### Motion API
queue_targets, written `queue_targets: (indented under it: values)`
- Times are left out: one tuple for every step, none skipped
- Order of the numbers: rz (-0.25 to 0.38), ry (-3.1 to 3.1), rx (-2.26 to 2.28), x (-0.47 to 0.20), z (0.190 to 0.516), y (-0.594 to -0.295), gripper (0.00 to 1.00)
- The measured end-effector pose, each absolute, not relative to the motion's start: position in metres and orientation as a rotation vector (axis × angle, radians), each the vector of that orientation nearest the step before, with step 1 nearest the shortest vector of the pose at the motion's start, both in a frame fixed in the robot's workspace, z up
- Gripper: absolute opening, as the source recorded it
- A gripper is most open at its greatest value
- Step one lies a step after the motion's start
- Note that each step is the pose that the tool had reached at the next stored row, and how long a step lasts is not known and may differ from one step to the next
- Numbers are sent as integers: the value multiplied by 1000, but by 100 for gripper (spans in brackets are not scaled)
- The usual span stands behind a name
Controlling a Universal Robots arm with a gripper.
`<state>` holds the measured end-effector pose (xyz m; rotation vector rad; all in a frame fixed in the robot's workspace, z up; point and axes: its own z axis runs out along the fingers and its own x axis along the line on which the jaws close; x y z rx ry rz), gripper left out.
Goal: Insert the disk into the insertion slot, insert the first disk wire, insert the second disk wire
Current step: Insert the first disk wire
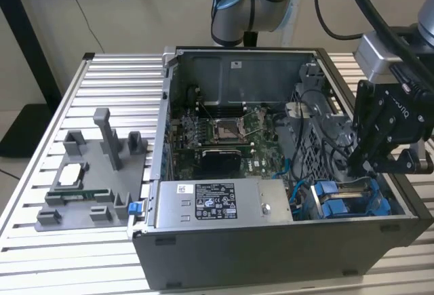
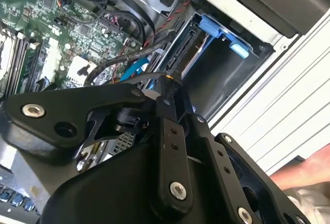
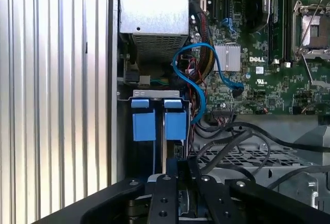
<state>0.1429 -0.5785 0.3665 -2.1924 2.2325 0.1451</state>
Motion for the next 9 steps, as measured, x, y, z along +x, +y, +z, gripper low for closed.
queue_targets:
  values:
    - [145, 2232, -2192, 143, 366, -578, 0]
    - [146, 2233, -2192, 143, 366, -578, 0]
    - [146, 2233, -2192, 143, 365, -578, 0]
    - [146, 2235, -2191, 144, 365, -578, 0]
    - [146, 2238, -2187, 145, 365, -579, 0]
    - [146, 2243, -2182, 145, 364, -578, 0]
    - [146, 2250, -2175, 146, 363, -578, 0]
    - [146, 2257, -2168, 146, 362, -579, 0]
    - [147, 2264, -2161, 146, 362, -579, 0]
